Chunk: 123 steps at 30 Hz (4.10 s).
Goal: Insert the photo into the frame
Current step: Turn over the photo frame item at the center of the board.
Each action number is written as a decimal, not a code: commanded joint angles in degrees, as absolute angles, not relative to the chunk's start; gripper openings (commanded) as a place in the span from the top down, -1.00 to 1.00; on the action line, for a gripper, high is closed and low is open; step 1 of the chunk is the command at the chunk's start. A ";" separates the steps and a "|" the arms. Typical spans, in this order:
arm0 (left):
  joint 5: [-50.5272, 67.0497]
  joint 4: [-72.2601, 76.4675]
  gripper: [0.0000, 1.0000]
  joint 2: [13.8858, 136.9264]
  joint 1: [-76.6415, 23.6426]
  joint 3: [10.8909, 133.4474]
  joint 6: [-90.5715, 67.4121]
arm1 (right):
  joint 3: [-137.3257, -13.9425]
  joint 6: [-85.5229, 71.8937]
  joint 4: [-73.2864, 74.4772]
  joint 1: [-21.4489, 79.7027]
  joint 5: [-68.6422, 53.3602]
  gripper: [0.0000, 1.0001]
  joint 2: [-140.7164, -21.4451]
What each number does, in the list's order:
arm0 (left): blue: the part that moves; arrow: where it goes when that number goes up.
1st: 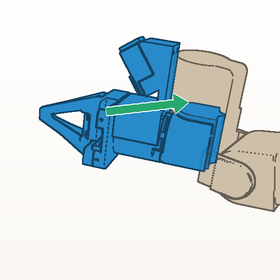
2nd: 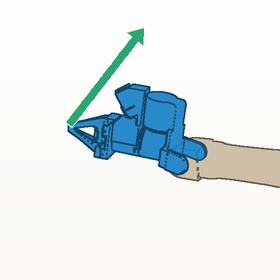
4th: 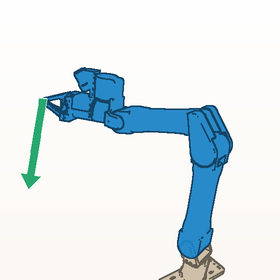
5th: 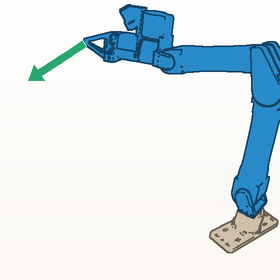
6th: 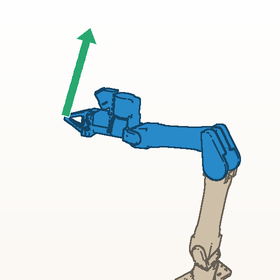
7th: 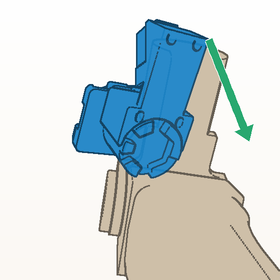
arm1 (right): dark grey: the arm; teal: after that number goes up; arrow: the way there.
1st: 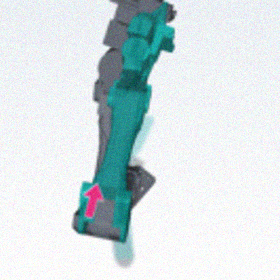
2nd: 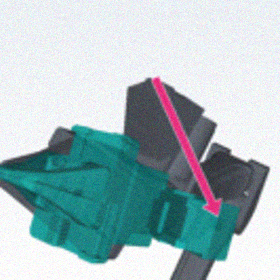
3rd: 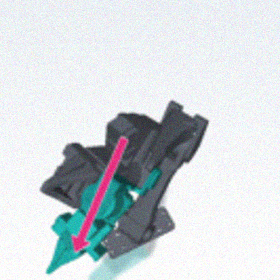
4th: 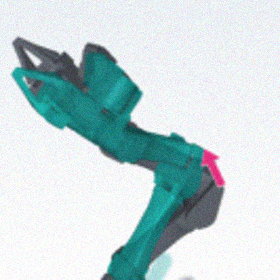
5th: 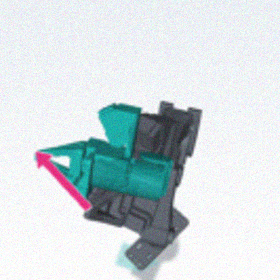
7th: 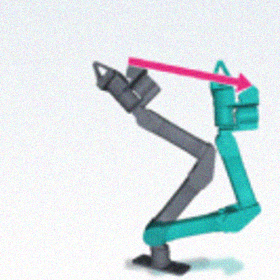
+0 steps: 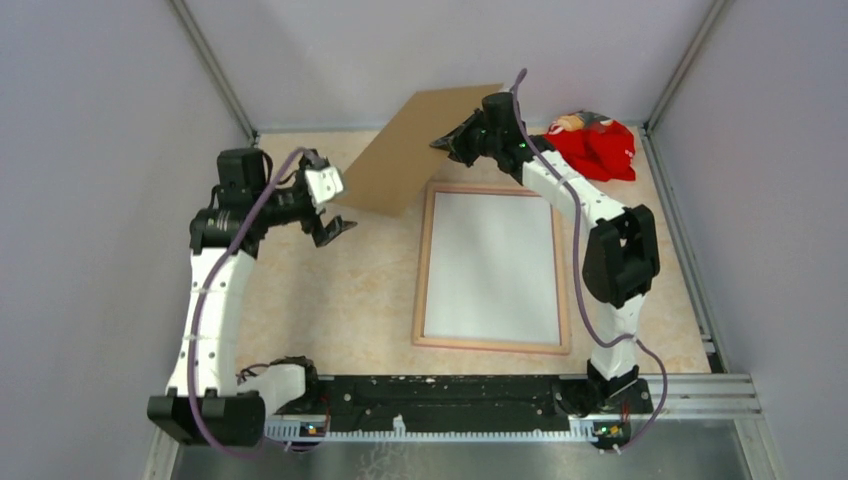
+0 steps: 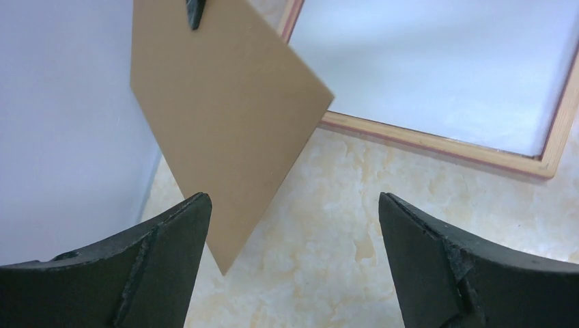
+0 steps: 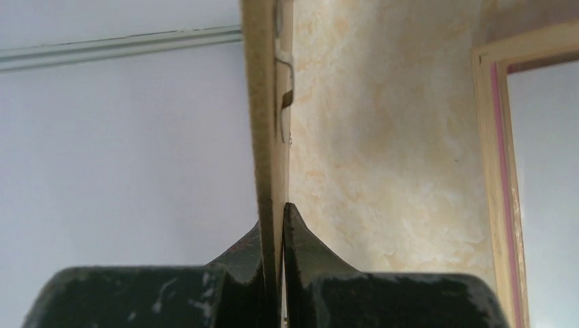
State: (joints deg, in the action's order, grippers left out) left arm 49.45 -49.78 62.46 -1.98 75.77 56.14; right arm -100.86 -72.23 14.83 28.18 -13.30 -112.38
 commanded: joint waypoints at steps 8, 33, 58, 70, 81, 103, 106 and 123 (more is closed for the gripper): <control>39.39 -32.64 -0.92 48.03 -9.43 56.10 73.46 | -95.02 -84.52 5.50 30.73 -17.91 1.00 -102.22; 34.91 -13.46 0.65 44.93 -9.58 48.54 69.98 | -78.37 -87.38 -5.86 31.12 -25.99 1.00 -87.17; 48.18 -26.39 1.00 44.98 -9.57 64.88 63.23 | -84.82 20.81 33.36 25.96 -38.39 -0.68 -60.66; 53.91 -45.15 1.00 47.86 -9.58 72.89 71.25 | -94.90 33.77 47.32 43.77 -31.82 -0.40 -68.13; 54.17 -47.83 1.00 48.49 -9.58 73.54 73.04 | -95.66 36.22 48.46 50.52 -24.15 0.33 -72.58; 36.63 -3.87 -0.88 42.12 -9.51 64.78 34.34 | -114.00 22.14 36.40 52.86 -3.31 1.00 -75.27; 30.36 3.15 -0.97 42.17 -9.49 64.31 26.22 | -123.48 17.36 44.81 52.17 -1.48 1.00 -80.62; 30.42 -18.60 -0.97 57.68 -7.53 73.66 14.78 | -90.90 -39.57 21.92 14.42 -34.78 1.00 -73.94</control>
